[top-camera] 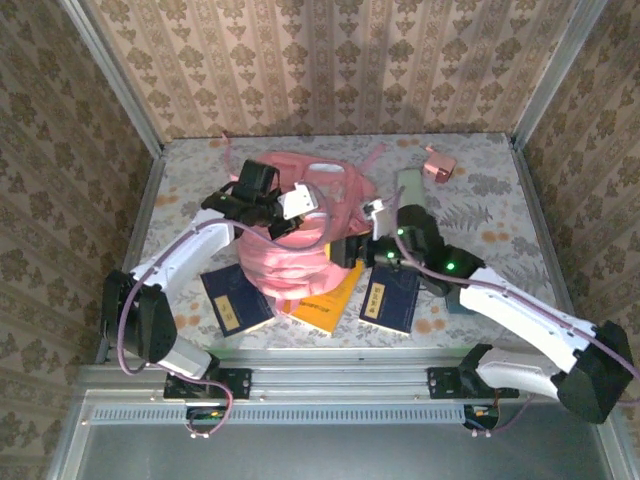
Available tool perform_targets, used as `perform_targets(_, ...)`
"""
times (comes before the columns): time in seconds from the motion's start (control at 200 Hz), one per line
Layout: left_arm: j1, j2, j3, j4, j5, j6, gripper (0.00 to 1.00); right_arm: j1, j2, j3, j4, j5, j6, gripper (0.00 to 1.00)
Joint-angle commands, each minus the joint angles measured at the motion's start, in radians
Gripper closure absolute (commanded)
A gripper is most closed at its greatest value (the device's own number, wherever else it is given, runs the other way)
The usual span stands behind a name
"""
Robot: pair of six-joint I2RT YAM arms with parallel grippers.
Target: Pack the student bag
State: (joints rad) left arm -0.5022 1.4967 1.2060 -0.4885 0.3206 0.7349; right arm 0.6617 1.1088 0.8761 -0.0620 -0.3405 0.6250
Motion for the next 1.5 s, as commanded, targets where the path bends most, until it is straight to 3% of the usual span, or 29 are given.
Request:
perform_targets(0.0,0.004,-0.058,-0.056,0.151,0.011,0.089,1.00,-0.091,0.023,0.042,-0.114,0.039,0.060,0.24)
perform_targets(0.17,-0.038,-0.089,-0.120,0.160,0.002,0.253,1.00,-0.127,0.223,0.267,-0.373,0.201,-0.002,0.27)
perform_targets(0.235,-0.063,-0.092,-0.130,0.157,-0.015,0.307,1.00,-0.137,0.329,0.353,-0.435,0.225,0.013,0.27)
perform_targets(0.405,-0.088,-0.087,-0.141,0.173,-0.033,0.365,1.00,-0.146,0.569,0.573,-0.559,0.207,0.086,0.40)
perform_targets(0.615,-0.079,-0.084,-0.145,0.179,-0.041,0.386,1.00,-0.144,0.712,0.648,-0.531,0.110,0.101,0.42)
perform_targets(0.795,-0.078,-0.081,-0.148,0.185,-0.022,0.382,1.00,-0.143,0.792,0.642,-0.369,-0.059,0.113,0.44)
perform_targets(0.945,-0.079,-0.092,-0.160,0.182,-0.015,0.381,1.00,-0.143,0.841,0.661,-0.283,-0.103,0.128,0.48)
perform_targets(1.025,-0.079,-0.098,-0.165,0.185,-0.006,0.375,1.00,-0.143,0.857,0.661,-0.239,-0.130,0.140,0.59)
perform_targets(1.085,-0.081,-0.097,-0.163,0.189,-0.009,0.364,1.00,-0.143,0.874,0.661,-0.196,-0.183,0.156,0.83)
perform_targets(1.135,-0.082,-0.095,-0.164,0.208,-0.029,0.339,1.00,-0.143,0.882,0.661,-0.173,-0.206,0.176,1.00)
perform_targets(1.26,-0.081,-0.119,-0.143,0.243,-0.046,0.181,0.66,-0.146,0.868,0.655,-0.132,-0.193,0.216,1.00)
perform_targets(1.375,-0.078,-0.155,-0.054,0.235,-0.130,-0.126,0.55,-0.148,0.843,0.676,-0.128,-0.147,0.260,1.00)
perform_targets(1.495,-0.057,-0.176,0.089,0.070,-0.165,-0.367,0.48,-0.148,0.814,0.728,-0.127,-0.101,0.314,1.00)
